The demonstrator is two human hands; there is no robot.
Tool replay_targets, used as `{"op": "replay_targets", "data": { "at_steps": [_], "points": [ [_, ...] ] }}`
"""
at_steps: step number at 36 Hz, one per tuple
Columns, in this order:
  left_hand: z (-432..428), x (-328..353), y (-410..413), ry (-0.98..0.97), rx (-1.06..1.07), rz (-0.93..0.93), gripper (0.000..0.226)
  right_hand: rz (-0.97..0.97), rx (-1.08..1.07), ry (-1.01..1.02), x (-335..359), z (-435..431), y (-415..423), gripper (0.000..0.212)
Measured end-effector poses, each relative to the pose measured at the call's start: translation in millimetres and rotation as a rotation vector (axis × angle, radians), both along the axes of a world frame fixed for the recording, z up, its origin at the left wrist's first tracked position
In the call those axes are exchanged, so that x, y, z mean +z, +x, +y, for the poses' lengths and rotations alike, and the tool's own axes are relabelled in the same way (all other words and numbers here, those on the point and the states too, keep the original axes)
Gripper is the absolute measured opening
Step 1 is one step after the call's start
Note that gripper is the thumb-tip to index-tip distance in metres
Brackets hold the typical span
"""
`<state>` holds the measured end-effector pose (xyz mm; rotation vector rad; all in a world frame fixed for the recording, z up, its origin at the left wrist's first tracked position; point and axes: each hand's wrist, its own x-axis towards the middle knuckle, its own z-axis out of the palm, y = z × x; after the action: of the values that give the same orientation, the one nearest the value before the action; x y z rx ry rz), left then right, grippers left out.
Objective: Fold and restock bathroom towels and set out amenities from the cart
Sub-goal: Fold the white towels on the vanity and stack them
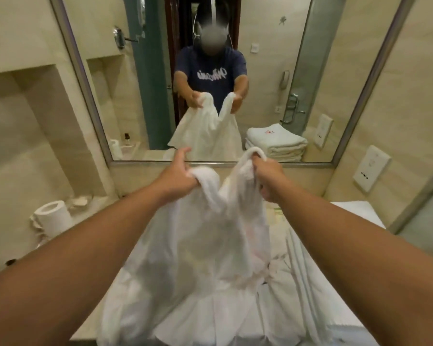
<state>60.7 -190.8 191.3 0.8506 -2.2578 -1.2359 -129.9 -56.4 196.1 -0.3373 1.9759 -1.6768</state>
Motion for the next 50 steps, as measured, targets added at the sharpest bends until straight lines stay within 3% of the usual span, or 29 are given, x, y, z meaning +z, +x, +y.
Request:
{"op": "replay_targets", "data": {
  "at_steps": [2,3,6,7,9,11,15,18,21,23,27,30,32,35,37,40,43,47,50],
  "points": [
    [8.7,-12.3,-21.4,0.058,-0.135,-0.096,0.116,0.049,0.137,-0.062,7.1,-12.6,4.9,0.034],
    [10.3,-16.9,-31.9,0.050,-0.154,-0.119,0.108,0.080,0.198,-0.070,11.7,-15.9,8.5,0.032],
    [12.7,-13.0,-54.0,-0.051,-0.063,-0.112,0.036,0.245,0.313,-0.100,25.4,-15.1,8.2,0.028],
    [11.6,-7.2,-58.8,-0.096,0.008,-0.080,0.028,0.313,0.334,-0.126,27.9,-12.4,3.8,0.027],
    [8.1,7.6,-60.1,-0.122,0.192,0.032,0.027,0.433,0.390,-0.144,29.0,-5.9,-9.3,0.018],
    [4.0,22.8,-59.7,-0.083,0.273,0.168,0.025,0.464,0.457,-0.088,25.1,-2.1,-19.0,0.023],
    [13.7,56.5,-63.2,-0.080,0.239,0.378,0.024,0.549,0.502,0.084,-3.1,-8.0,-25.1,0.019],
    [16.2,80.5,-61.1,-0.010,0.267,0.583,0.024,0.491,0.542,0.139,-34.0,-14.7,-31.3,0.020],
    [10.0,93.2,-49.8,0.020,0.267,0.610,0.031,0.502,0.603,0.219,-64.9,-18.0,-40.3,0.007],
    [8.0,95.4,-41.3,0.041,0.293,0.602,0.038,0.475,0.643,0.250,-80.6,-17.5,-43.9,0.026],
    [11.2,91.3,-33.7,0.059,0.354,0.620,0.039,0.205,0.870,0.283,-89.9,-14.4,-35.4,0.109],
    [11.2,80.9,-32.9,0.063,0.378,0.597,0.035,0.172,0.978,0.307,-99.9,-14.9,-23.0,0.135],
    [8.7,74.3,-32.7,0.070,0.415,0.586,0.036,0.361,0.973,0.363,-110.8,-15.2,-18.9,0.120],
    [4.8,68.2,-30.2,0.078,0.469,0.573,0.036,0.628,0.807,0.508,-121.6,-13.6,-18.7,0.041],
    [0.2,65.9,-25.7,0.095,0.514,0.563,0.037,0.490,0.586,0.452,-120.8,-10.7,-24.5,0.024],
    [-8.5,61.7,-17.7,0.110,0.581,0.535,0.036,0.009,0.224,0.192,-102.8,-7.8,-39.7,0.023],
    [-17.4,51.0,-11.1,0.118,0.637,0.485,0.037,-0.385,0.012,-0.138,-71.1,-14.3,-62.8,0.030],
    [-36.1,31.3,2.7,0.194,0.804,0.435,0.035,-0.550,-0.009,-0.397,-21.0,-19.8,-98.9,0.043],
    [-49.9,19.4,10.3,0.245,0.872,0.395,0.025,-0.529,0.029,-0.494,7.6,-18.9,-113.2,0.055]
  ]
}}
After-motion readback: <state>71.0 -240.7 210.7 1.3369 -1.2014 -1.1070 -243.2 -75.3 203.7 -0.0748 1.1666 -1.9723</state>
